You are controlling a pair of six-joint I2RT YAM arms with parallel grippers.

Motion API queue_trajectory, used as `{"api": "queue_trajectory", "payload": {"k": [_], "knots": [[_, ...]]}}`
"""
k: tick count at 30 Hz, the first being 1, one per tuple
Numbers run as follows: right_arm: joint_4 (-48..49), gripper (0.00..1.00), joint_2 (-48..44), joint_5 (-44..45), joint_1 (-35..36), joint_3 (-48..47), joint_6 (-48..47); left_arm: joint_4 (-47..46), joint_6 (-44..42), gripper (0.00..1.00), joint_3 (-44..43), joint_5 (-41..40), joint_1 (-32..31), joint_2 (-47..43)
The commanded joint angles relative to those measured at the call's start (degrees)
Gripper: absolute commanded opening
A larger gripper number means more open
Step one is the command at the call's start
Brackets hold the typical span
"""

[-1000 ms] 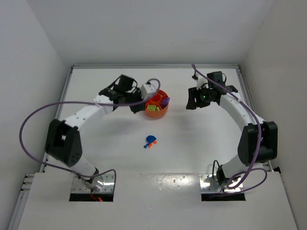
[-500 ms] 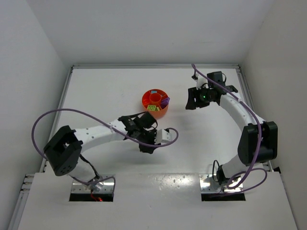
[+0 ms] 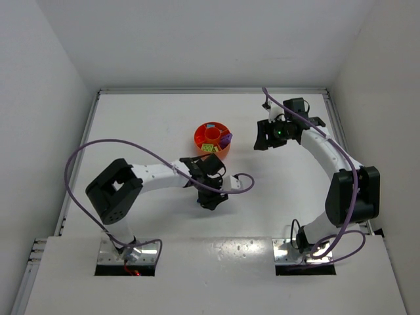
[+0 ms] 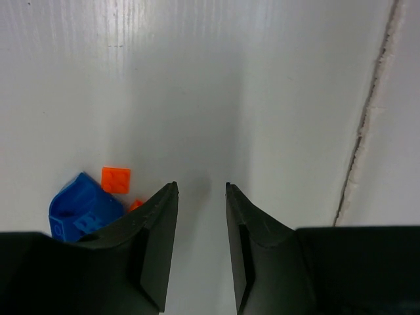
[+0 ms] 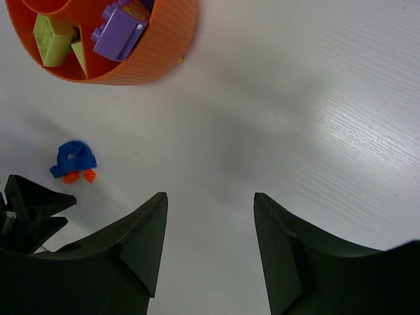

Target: Sort the legos into containers by color

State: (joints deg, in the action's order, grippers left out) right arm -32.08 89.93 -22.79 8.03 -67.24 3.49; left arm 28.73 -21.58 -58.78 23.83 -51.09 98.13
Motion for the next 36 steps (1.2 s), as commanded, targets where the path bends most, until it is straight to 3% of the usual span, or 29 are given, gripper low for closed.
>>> {"api": "queue_trajectory", "payload": {"k": [1, 14, 21, 25, 36], "knots": [[0.70, 0.56, -1.95, -1.12, 0.32, -1.40, 0.03, -2.28, 1.02, 0.41, -2.12, -1.51, -0.06, 1.80], [0.17, 0.56, -1.42, -0.59, 0.32, -1.40, 0.03, -2.80, -0.74, 0.42, -4.32, -10.12, 7.93, 7.08], [0.17, 0.56, -1.42, -0.59, 0.32, -1.40, 0.03, -2.28, -2.41, 0.46, -3.27, -10.12, 10.57, 6.38], [0.17, 0.56, -1.42, -0.59, 0.32, -1.40, 0.03, -1.75, -2.41, 0.57, -2.04, -8.19, 10.57, 4.18], [0.17, 0.56, -1.42, -0.59, 0.32, -0.87, 0.03, -0.08, -0.74, 0.58, -5.02, -1.87, 10.57, 0.57]]}}
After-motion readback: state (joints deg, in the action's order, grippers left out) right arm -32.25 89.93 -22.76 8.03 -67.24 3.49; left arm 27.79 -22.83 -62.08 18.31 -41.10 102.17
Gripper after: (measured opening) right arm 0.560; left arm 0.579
